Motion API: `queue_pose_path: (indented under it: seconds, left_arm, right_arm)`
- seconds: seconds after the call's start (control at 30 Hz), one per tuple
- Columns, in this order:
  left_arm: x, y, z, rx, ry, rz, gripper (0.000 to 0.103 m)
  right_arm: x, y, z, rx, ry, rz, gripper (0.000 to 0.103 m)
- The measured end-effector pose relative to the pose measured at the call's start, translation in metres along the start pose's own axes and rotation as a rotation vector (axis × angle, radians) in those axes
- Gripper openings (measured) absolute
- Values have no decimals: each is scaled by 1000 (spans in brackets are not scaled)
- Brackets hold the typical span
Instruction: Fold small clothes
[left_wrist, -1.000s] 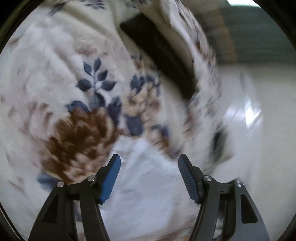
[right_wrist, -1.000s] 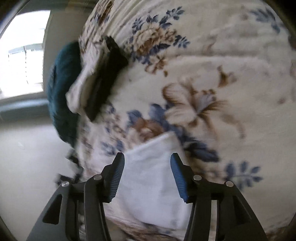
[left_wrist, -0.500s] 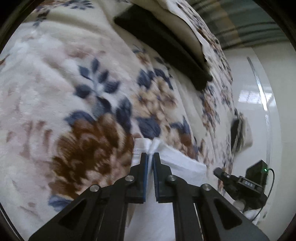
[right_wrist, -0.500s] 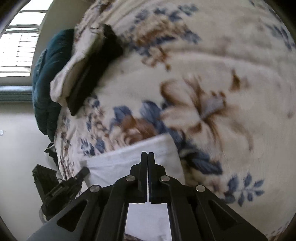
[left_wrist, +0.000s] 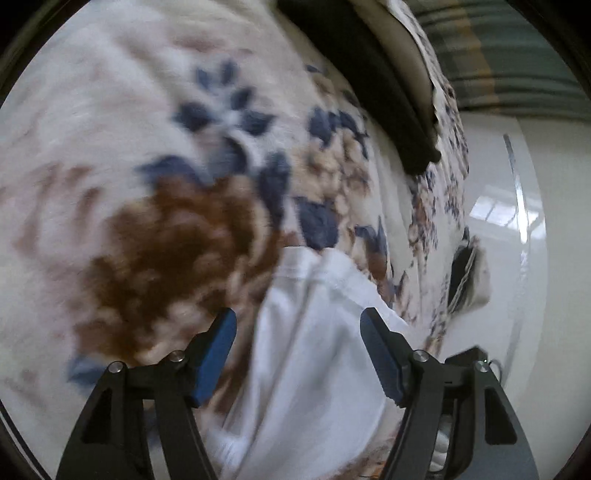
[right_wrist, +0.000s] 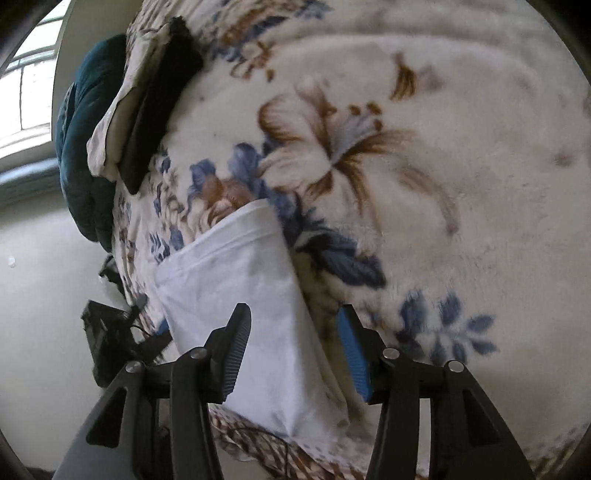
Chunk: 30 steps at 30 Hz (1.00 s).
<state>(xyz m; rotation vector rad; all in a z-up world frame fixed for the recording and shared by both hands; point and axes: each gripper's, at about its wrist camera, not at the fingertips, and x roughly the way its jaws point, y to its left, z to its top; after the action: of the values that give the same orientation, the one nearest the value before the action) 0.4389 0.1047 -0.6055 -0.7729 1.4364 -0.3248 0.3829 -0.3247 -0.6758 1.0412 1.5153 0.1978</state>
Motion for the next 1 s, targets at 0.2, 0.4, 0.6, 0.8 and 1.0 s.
queue_pose_path:
  seconds: [0.2, 0.4, 0.6, 0.8, 1.0]
  left_arm:
    - [0, -32, 5, 113, -78, 63, 5]
    - [-8, -20, 14, 82, -84, 90, 5]
    - [7, 5, 26, -67, 1, -4, 34]
    - [-14, 25, 3, -77, 5, -143, 69]
    - [31, 29, -22, -61, 161, -210, 69]
  right_arm:
    - [4, 33, 9, -94, -117, -18, 2]
    - [-6, 69, 17, -184, -155, -43, 1]
    - [25, 58, 44, -145, -58, -142, 4]
    - [9, 30, 30, -125, 22, -15, 58]
    - [60, 8, -1, -121, 252, 132, 64]
